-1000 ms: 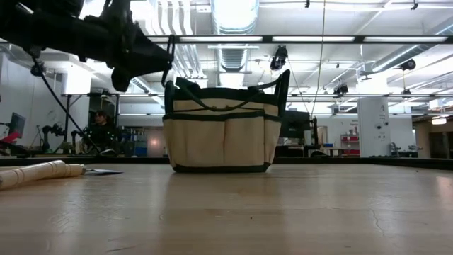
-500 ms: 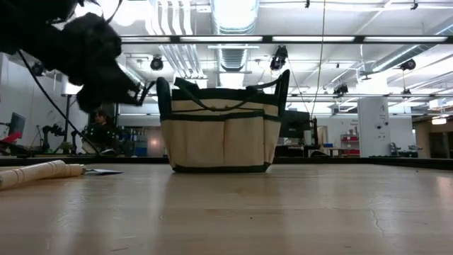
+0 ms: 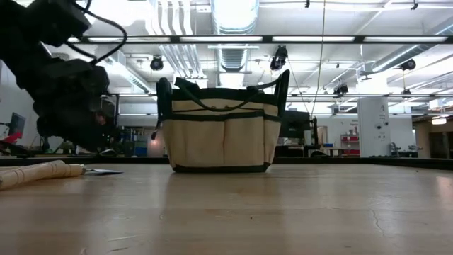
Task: Pick & Place Garden tools in Gardening bag
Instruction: Put the top brown trowel into the light brown gardening bag
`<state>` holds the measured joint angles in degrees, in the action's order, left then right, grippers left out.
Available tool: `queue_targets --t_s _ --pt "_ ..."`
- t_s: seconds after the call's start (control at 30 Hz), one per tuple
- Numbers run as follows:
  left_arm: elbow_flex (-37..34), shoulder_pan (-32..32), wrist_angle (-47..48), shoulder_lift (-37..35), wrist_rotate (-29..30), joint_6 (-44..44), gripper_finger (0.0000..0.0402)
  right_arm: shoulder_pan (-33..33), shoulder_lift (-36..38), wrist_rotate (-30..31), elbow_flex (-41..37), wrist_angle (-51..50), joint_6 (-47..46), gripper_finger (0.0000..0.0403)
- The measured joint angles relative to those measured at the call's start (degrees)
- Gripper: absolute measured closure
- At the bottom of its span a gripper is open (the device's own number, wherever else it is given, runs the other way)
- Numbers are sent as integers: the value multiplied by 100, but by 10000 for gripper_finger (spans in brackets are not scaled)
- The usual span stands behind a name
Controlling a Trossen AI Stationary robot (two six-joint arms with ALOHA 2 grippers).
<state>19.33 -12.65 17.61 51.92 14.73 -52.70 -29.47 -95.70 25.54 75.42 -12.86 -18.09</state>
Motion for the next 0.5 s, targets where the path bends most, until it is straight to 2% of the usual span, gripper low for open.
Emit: queue_targets --t_s 0.17,0.3,0.5 --pt "0 -21 5 382 -125 -122 232 0 0 1 -26 -16 5 330" --pt "0 -45 4 699 -508 -141 232 0 0 0 -27 -13 5 337" --pt "19 -69 -62 1074 -569 -139 232 0 0 2 -44 -8 5 338"
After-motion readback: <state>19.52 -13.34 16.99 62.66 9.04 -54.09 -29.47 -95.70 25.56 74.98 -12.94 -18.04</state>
